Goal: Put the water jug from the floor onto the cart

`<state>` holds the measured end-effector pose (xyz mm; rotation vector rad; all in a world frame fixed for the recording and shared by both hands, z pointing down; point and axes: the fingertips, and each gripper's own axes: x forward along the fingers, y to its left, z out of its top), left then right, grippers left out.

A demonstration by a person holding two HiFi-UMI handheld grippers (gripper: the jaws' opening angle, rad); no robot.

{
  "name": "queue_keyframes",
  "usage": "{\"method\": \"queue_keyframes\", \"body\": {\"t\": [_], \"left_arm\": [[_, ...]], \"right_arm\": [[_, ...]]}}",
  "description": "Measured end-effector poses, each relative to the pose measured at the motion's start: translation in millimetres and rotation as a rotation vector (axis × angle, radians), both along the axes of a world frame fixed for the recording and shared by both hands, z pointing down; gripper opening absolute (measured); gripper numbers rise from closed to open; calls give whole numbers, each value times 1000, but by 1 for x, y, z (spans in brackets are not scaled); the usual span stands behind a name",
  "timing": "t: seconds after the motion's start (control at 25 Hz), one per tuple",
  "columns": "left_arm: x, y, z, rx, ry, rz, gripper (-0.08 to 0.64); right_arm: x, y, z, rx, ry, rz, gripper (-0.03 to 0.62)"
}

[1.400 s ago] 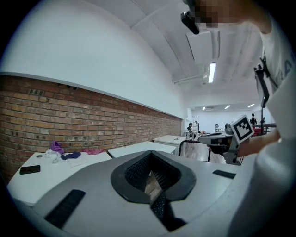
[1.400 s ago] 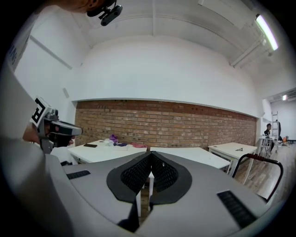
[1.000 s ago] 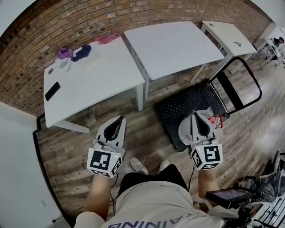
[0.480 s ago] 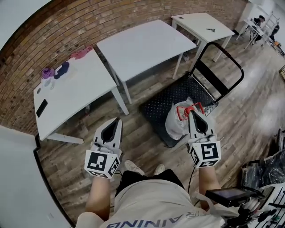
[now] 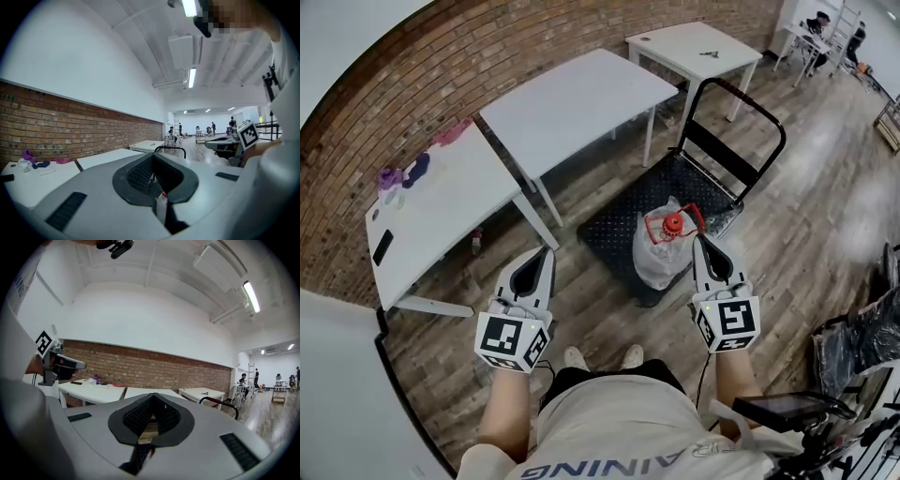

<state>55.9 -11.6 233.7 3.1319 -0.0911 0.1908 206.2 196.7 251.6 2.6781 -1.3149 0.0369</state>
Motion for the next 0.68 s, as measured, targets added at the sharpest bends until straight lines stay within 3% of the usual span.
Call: {"method": "queue_keyframes", "body": {"t": [0.24,0.68], "left_arm": [[2,8,-9,-1,27,44,2],[-19,-26,-15,-22,59,49,1]], "right_arm": [[-7,12,-6,-19,9,35,3],[-34,-19,-15,-38,23,40,3]]}}
